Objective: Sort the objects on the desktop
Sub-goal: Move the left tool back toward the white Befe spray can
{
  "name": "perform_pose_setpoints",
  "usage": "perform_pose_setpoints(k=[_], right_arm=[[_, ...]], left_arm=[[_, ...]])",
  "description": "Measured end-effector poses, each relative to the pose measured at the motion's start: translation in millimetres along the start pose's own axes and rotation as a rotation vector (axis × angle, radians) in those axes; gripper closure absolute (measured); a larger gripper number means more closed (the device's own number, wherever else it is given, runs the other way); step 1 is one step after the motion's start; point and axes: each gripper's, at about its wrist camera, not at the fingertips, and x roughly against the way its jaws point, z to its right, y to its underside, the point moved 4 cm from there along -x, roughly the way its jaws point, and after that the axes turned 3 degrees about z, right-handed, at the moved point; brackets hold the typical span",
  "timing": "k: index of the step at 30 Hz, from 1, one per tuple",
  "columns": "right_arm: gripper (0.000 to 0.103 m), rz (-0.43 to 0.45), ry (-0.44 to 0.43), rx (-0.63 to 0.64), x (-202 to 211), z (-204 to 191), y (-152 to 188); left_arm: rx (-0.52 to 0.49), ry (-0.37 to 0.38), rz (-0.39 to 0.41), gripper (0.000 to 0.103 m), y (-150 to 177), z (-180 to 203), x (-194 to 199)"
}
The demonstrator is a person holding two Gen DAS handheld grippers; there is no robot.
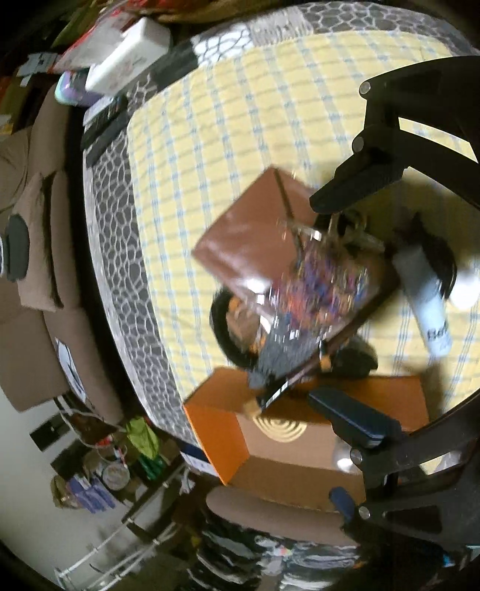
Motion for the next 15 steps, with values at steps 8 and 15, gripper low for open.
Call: perform_pose_setpoints(k=[8,15], right_arm=[[0.007,-0.003,0.007,-0.123,12.5,48.8,17.3],[0.007,-0.034,0.026,-0.169,18.6,73.3,40.1]], left_arm=[[-0.258,0.063,-0.051,0.002,19.6,82.6,-23.3],[-0.408,0.074,-0.119,0.007,49.4,119.1,-38.6]])
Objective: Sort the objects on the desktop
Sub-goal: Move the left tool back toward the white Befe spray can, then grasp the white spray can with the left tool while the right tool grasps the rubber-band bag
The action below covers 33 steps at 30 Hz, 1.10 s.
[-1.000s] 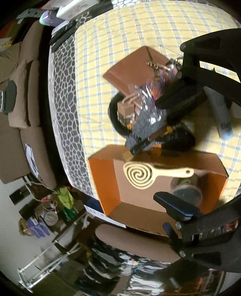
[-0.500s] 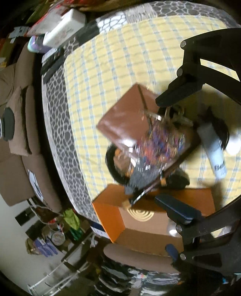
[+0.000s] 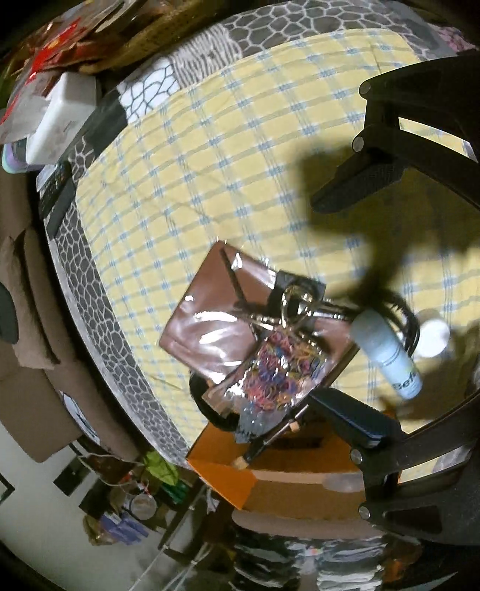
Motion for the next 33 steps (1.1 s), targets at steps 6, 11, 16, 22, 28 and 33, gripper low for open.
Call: perform_pose_setpoints(k=[6,11,16,22,28,33], right_arm=[[0.007,0.023,-0.003,-0.004,4.1,6.3,-0.3],[0.015,-0.002,0.003,0.040,-6.7,0.2,0.2],[0.017,-0.007,0.004,0.082,-11.7,-6.5,2.3],[0.026,-0.015,0.013,0.113,-15.9,-6.0,5.0],[0.026,-0.024,-0.013,0.097,-20.1,-5.0,4.6],[0.026,-0.027,-0.059,0.064,-24.1,-9.5,2.2]], left_arm=[[-0.014,0.014,-0.077,0.026,10.7,6.5,-20.0],[-0.017,-0.010,-0.153,0.026,23.2,5.0,-37.4],[-0.016,-0.039,-0.227,0.036,35.3,2.2,-56.2],[0.033,-0.025,-0.247,0.040,38.1,-4.9,-63.4],[0.105,0.010,-0.235,0.039,36.1,-10.9,-69.0],[0.178,0.038,-0.219,0.048,31.1,-16.8,-75.3]])
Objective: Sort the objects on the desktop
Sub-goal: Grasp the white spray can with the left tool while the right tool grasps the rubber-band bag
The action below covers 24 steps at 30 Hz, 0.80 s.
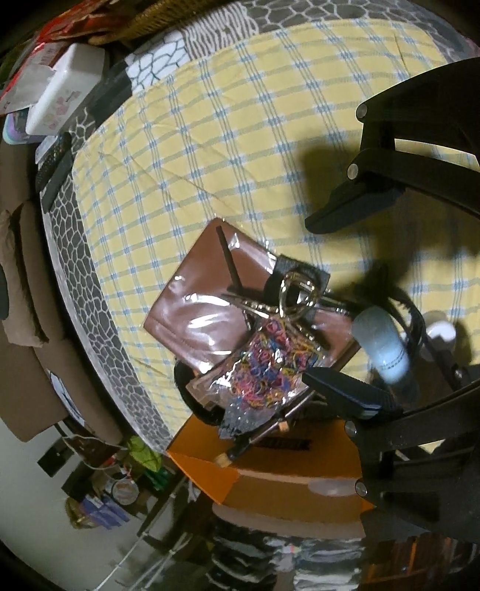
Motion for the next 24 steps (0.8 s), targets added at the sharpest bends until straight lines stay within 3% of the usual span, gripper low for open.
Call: perform_pose_setpoints(k=[3,5,14,16,18,24], right_arm=[[0.026,0.007,-0.032,-0.017,-2.3,-2.4,-3.0],[0.026,0.014,-0.055,-0.030,-4.2,-3.8,-5.6],[0.026,0.064,-0.042,0.036,-15.6,-23.5,-15.2],[0.026,0.073,-0.014,0.071,-20.8,-29.4,-15.9],[0.019,0.085,0.014,0.114,-26.4,-36.7,-15.4],[0.019,0.060,0.062,0.205,-51.8,-53.7,-11.5]], left_arm=[[0.015,-0.011,0.004,0.057,-1.4,-0.6,-1.6],[0.028,-0.016,0.001,0.069,-1.1,-2.9,-1.5],[0.042,-0.013,-0.008,0.067,0.6,-3.4,-2.2],[0.038,-0.055,-0.015,0.062,1.4,-3.4,-6.1],[0.014,-0.103,-0.043,0.059,3.9,-1.5,-14.9],[0.064,-0.044,-0.047,0.068,2.6,-3.8,-19.8]])
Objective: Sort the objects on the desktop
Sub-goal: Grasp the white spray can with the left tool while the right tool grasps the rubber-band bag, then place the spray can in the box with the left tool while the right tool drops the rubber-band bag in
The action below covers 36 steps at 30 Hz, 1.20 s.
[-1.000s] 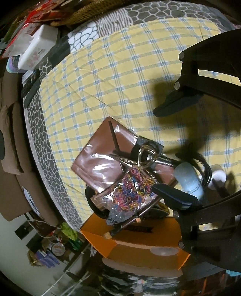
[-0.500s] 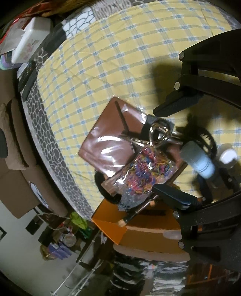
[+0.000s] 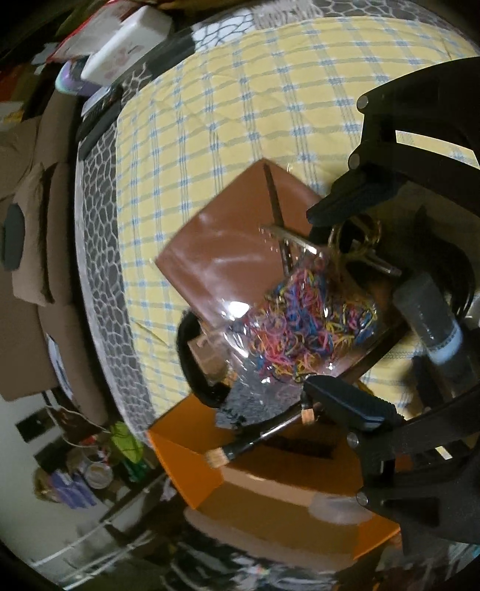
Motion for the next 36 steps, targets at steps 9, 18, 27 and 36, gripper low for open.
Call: perform_pose_setpoints(k=[9,18,27,36], right_arm=[[0.051,-0.012,0.046,0.050,-13.6,-2.4,-0.8],[0.079,0.021,-0.007,-0.008,8.5,7.8,-7.1],[0.081,0.118,-0.101,-0.114,45.8,19.0,-23.6],[0.081,0.150,-0.193,-0.143,60.1,-4.8,-34.4]], left_arm=[[0.042,0.050,0.034,0.070,-4.9,0.7,15.1],[0.068,0.096,0.100,0.071,-10.8,1.5,45.5],[0.157,0.105,0.249,0.071,-14.5,-33.6,101.9],[0.347,0.020,0.379,0.071,-5.3,-133.0,145.3]])
